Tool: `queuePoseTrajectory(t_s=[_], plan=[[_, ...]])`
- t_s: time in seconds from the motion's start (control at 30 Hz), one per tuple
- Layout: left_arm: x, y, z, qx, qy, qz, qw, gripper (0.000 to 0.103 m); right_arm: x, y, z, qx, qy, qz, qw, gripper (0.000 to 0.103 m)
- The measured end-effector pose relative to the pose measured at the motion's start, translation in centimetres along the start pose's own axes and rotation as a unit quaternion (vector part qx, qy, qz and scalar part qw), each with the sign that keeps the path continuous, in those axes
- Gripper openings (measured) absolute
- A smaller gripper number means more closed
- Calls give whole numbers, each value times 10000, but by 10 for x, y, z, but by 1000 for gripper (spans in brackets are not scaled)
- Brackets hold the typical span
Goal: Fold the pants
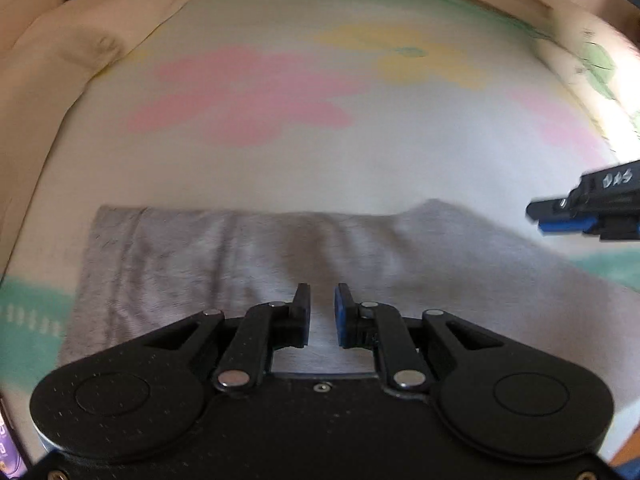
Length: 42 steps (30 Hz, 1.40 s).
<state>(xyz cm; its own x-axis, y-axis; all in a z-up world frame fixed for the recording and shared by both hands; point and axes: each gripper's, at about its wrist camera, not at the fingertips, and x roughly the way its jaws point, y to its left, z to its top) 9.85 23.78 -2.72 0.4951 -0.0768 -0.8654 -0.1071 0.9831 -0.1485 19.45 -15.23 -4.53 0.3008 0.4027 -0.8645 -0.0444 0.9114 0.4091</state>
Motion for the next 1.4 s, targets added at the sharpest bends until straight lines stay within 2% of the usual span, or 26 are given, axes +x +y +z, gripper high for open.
queuePoseTrajectory(t_s=[0.07,0.13,0.2,0.37,0.47,0.57,0.63,0.7,0.73,0.87,0.93,1.0,1.03,1.07,1.1,1.2,1.27,1.4], plan=[[17,14,-13,-105,395,96,9991,20,16,13,9,12,-55,204,9998,29],[28,23,-35,-93,634,-122,9979,20,34,26,16,49,-60,354,9993,31],[23,23,-49,33,405,-174,9990,20,52,30,24,31,23,354,9994,31],[27,24,-47,-228,493,-190,9983,20,84,40,35,-276,218,155,9993,32],[32,36,-40,-362,601,-344,9969,20,99,48,35,-657,618,181,9958,32],[37,52,-34,-503,672,-513,9952,20,103,53,32,-1108,1114,379,9868,32],[39,61,-32,-571,712,-577,9942,20,107,51,32,-1152,1528,563,9799,33],[41,63,-31,-588,732,-590,9938,20,111,48,34,-1140,1712,665,9763,33],[41,62,-31,-567,729,-580,9940,20,111,45,36,-1090,1726,695,9765,33],[39,54,-33,-355,649,-481,9961,20,121,43,51,-473,1280,588,9889,33],[39,52,-35,-306,614,-447,9966,20,128,40,49,-284,1439,724,9865,33],[35,48,-36,-277,586,-429,9970,20,129,42,48,-379,1438,788,9857,33],[31,43,-38,-265,567,-415,9972,20,128,42,48,-418,1446,834,9851,30],[31,42,-39,-247,538,-403,9974,20,127,40,47,-340,1499,904,9840,10],[30,40,-40,-226,504,-388,9977,20,125,39,47,-303,1503,904,9840,7],[27,32,-47,-50,339,-277,9990,20,103,44,50,-292,771,830,9931,7],[29,22,-52,185,235,-129,9995,20,104,43,51,-206,609,709,9954,6],[30,7,-61,568,80,90,9983,21,127,34,38,180,626,527,9965,5]])
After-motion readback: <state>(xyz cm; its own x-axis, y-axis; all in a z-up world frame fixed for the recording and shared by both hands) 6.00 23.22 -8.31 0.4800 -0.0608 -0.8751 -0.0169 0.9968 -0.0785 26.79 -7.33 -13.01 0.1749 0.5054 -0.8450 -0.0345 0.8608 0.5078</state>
